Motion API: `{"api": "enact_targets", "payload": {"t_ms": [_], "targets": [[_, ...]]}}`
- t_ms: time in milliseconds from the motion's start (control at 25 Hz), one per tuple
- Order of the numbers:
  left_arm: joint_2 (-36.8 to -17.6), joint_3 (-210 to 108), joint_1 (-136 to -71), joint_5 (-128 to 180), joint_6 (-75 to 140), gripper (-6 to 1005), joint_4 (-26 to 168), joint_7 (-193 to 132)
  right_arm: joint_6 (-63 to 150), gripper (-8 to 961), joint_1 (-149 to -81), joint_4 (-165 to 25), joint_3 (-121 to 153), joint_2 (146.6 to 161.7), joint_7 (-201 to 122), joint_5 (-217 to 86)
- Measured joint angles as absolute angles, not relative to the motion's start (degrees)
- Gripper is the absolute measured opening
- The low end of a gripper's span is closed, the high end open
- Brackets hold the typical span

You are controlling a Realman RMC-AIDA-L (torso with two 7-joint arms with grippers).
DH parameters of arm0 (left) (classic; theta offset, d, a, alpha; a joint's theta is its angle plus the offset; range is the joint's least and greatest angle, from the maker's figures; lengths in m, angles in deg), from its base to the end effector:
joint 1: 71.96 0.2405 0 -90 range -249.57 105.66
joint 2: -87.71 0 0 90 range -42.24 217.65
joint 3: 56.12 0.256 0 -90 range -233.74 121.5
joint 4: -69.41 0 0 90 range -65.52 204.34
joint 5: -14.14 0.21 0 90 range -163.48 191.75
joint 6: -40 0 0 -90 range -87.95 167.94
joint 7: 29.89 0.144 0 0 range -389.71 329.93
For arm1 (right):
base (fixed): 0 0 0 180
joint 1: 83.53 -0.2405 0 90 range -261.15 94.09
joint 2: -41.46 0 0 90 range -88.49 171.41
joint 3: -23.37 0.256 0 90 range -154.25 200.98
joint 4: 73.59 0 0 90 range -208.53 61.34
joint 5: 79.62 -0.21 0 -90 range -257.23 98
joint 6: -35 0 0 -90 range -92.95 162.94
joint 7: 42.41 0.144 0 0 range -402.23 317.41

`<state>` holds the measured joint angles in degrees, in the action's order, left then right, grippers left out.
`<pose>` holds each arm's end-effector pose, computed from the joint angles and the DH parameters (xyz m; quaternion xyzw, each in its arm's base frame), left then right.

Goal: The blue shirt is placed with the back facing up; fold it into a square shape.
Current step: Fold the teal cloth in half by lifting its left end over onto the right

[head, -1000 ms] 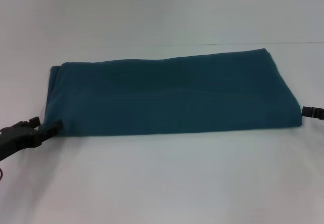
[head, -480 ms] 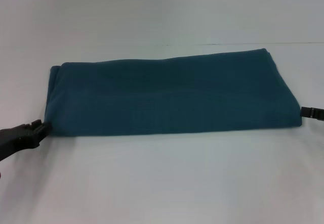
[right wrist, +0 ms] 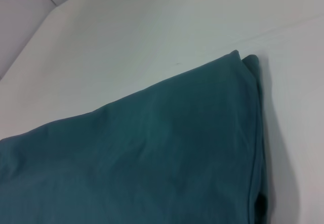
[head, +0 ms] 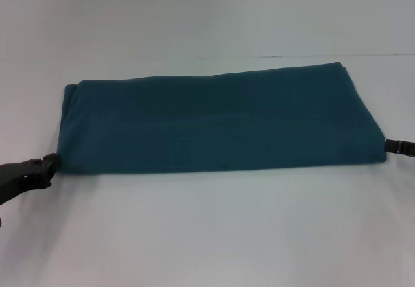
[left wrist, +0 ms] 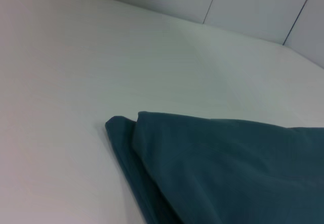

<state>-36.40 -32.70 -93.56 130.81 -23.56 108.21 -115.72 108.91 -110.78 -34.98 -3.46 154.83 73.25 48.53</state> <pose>-0.3687 0.3138 0.0151 -0.7814 -0.4495 -0.2093 0.3790 0.3597 0.3397 0.0683 -0.7602 0.5605 0.1870 0.2702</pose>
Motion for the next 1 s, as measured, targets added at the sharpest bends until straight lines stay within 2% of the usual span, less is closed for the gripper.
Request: {"api": "enact_targets", "payload": {"t_ms": [520,760,1000], "targets": [[-36.31,-33.0,-93.5,130.2,-25.3,13,108.5,-116.4,104.3,806,-112.5,-38.9,-4.1,155.04,71.9,48.5],[-36.28,-32.8,-93.7,130.2,-25.3,17,108.5,-116.4,101.7,798,-114.2,-41.0,-4.3,156.45,69.7,48.4],[-36.22,-32.8,-93.8,130.3,-25.2,20,108.4,-116.5,101.0,703,-114.6,-41.4,-4.3,156.5,69.7,48.5]]}}
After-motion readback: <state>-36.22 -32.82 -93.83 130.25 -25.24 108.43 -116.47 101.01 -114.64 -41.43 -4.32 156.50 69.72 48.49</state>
